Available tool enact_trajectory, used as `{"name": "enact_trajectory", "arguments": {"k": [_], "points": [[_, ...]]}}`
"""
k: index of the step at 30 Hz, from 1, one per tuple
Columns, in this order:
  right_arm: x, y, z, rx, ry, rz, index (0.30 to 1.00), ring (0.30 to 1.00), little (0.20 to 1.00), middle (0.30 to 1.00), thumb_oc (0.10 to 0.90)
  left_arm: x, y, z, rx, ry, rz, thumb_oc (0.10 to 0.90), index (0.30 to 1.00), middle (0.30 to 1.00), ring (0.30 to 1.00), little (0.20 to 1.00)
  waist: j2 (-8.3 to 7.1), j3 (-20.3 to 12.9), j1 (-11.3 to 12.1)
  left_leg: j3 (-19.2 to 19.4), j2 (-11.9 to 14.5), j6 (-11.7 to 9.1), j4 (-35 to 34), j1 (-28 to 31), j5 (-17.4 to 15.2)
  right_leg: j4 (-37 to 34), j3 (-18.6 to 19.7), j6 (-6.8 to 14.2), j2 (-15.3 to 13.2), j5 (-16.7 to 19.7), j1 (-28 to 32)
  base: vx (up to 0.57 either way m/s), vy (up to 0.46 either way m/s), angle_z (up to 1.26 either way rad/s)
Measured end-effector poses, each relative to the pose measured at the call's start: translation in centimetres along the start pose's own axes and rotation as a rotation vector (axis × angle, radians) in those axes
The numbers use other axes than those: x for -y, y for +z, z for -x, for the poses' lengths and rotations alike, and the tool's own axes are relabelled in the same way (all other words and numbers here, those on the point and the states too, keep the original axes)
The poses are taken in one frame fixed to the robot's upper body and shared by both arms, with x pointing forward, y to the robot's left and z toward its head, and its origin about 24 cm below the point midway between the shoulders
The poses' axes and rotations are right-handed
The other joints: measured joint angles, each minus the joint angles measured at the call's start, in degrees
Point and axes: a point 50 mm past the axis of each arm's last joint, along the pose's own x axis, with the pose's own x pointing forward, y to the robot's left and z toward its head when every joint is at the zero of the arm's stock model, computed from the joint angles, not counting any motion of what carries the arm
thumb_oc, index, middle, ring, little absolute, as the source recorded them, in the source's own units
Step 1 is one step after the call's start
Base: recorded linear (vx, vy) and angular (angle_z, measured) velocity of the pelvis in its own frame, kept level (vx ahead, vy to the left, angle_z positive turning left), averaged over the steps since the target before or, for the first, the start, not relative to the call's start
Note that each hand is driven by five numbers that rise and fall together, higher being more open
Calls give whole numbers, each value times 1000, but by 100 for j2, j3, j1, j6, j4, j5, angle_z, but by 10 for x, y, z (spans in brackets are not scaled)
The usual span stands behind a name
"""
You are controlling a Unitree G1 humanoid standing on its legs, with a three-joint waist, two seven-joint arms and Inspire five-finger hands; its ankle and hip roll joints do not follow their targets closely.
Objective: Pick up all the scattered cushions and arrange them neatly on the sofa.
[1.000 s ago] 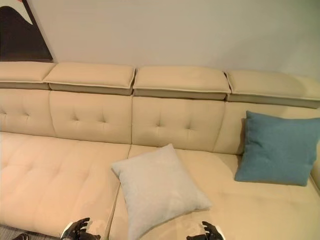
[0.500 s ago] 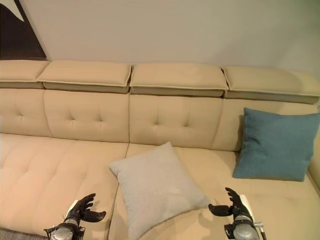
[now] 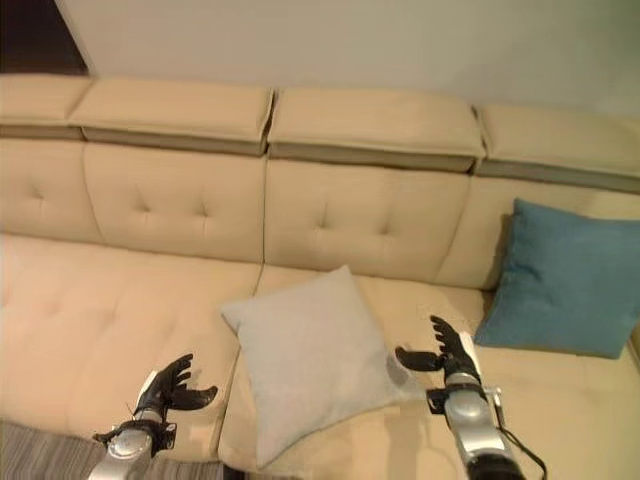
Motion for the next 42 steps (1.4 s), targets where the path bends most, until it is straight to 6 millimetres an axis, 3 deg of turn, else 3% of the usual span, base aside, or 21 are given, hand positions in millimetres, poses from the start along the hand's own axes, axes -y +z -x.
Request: {"name": "enact_trajectory", "arguments": {"k": [6, 10, 13, 19, 27, 34, 35, 36, 37, 42], "points": [[-11, 49, -21, 111, 37, -17, 900, 900, 900, 900, 800, 17, 40, -16, 111, -57, 4, 800, 900, 900, 900, 900, 62, 326, 187, -191, 69, -140, 5, -562, 223, 21, -268, -76, 85, 55, -419, -38, -75, 20], [-14, 56, -26, 116, 44, -9, 900, 900, 900, 900, 800, 19, 51, -20, 136, -55, 30, 800, 900, 900, 900, 900, 36, 376, 182, -203, 95, -158, 26, -717, 243, 23, -314, -31, 118, 20, -541, -45, -93, 7], [-14, 70, -34, 129, 37, -9, 900, 900, 900, 900, 800, 24, 89, -30, 242, -69, 29, 800, 900, 900, 900, 900, 33, 621, 187, -218, 140, -227, 57, -1024, 321, 63, -342, -97, 161, 70, -828, -43, -42, 3], [-18, 82, -36, 164, 39, -53, 900, 900, 900, 900, 800, 37, 129, -36, 351, -88, 36, 800, 900, 900, 900, 900, 111, 774, 144, -200, 156, -239, 79, -1256, 350, 287, -337, -100, 174, -13, -1172, -11, -18, -3], [-47, 93, -33, 192, 61, -173, 900, 900, 900, 900, 800, 67, 145, -37, 372, -133, 86, 800, 900, 900, 900, 900, 119, 780, -19, -174, 172, -269, 78, -1394, 386, 473, -292, -80, 166, -56, -1420, -13, -6, -3], [-57, 124, -32, 275, 51, -235, 900, 900, 900, 900, 800, 83, 147, -46, 293, -84, 314, 800, 900, 900, 900, 900, 174, 851, -100, -56, 230, -248, 77, -1589, 404, 890, -166, -90, 179, -173, -1883, -17, 0, -11], [-57, 125, -32, 277, 50, -240, 646, 646, 646, 646, 631, 84, 148, -46, 289, -87, 339, 800, 900, 900, 900, 900, 195, 871, -121, -56, 231, -239, 77, -1590, 411, 944, -166, -89, 173, -189, -1908, 0, 0, 0], [-58, 127, -32, 280, 49, -245, 556, 556, 556, 556, 571, 84, 149, -46, 287, -88, 355, 582, 573, 573, 573, 573, 209, 878, -128, -53, 231, -234, 77, -1591, 414, 977, -159, -89, 170, -197, -1930, 17, -3, -5], [-57, 129, -32, 286, 47, -258, 300, 300, 300, 300, 400, 85, 149, -46, 275, -88, 407, 400, 300, 300, 300, 300, 233, 891, -139, -46, 233, -233, 77, -1592, 415, 1046, -147, -84, 169, -218, -1968, 14, -4, -6], [-58, 134, -29, 302, 52, -315, 300, 300, 300, 300, 400, 85, 153, -46, 245, -78, 534, 400, 300, 300, 300, 300, 251, 900, -179, -33, 243, -226, 70, -1584, 420, 1190, -133, -150, 159, -264, -2045, 6, 1, -1]]}}
